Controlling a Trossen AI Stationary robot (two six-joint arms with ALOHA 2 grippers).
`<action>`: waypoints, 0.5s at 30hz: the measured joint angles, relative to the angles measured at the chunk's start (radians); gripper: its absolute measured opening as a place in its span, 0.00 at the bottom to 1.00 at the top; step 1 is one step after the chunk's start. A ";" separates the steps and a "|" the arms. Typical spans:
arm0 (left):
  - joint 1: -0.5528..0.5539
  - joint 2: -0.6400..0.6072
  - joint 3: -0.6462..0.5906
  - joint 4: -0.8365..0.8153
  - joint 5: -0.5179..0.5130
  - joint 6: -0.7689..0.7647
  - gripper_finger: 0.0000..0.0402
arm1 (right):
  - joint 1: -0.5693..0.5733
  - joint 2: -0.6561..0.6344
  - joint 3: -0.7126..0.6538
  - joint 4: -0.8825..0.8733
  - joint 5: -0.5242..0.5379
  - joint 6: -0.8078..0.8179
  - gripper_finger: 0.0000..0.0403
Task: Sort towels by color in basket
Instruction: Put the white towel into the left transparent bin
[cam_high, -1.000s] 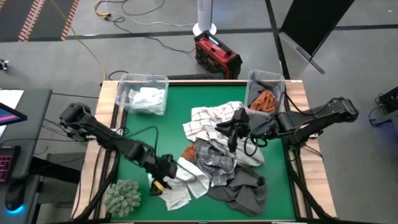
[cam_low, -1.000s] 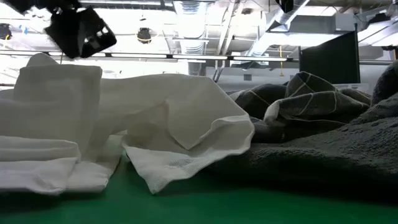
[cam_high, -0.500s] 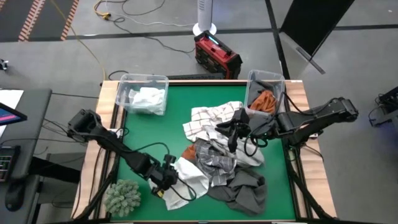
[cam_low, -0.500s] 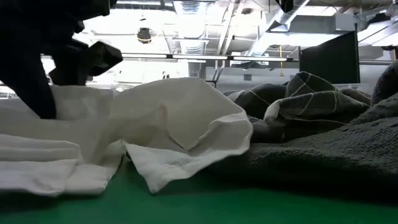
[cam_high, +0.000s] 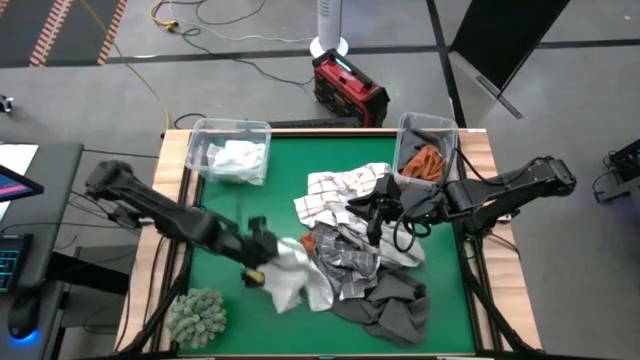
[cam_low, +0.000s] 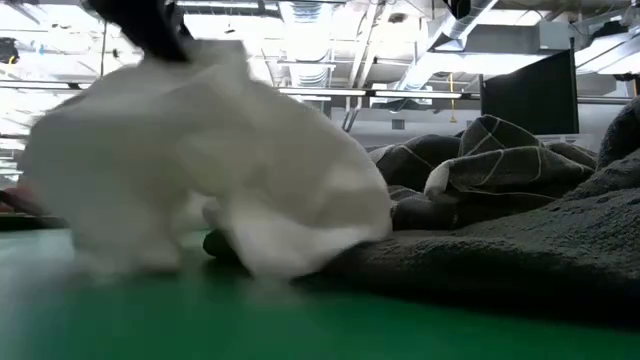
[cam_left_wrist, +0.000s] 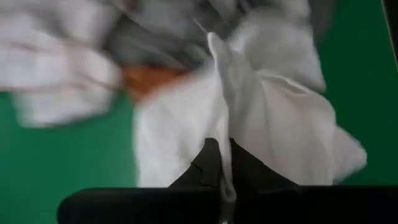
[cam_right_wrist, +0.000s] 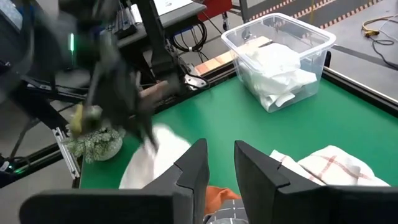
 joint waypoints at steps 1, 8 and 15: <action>0.018 -0.053 0.000 -0.010 -0.046 -0.007 0.00 | 0.000 0.000 0.000 0.000 0.000 -0.001 0.27; 0.146 -0.426 0.000 0.054 -0.398 0.008 0.00 | -0.002 0.000 0.000 0.002 0.000 -0.012 0.27; 0.235 -0.680 0.001 0.209 -0.741 0.323 0.00 | -0.002 0.000 0.000 0.007 0.000 -0.011 0.27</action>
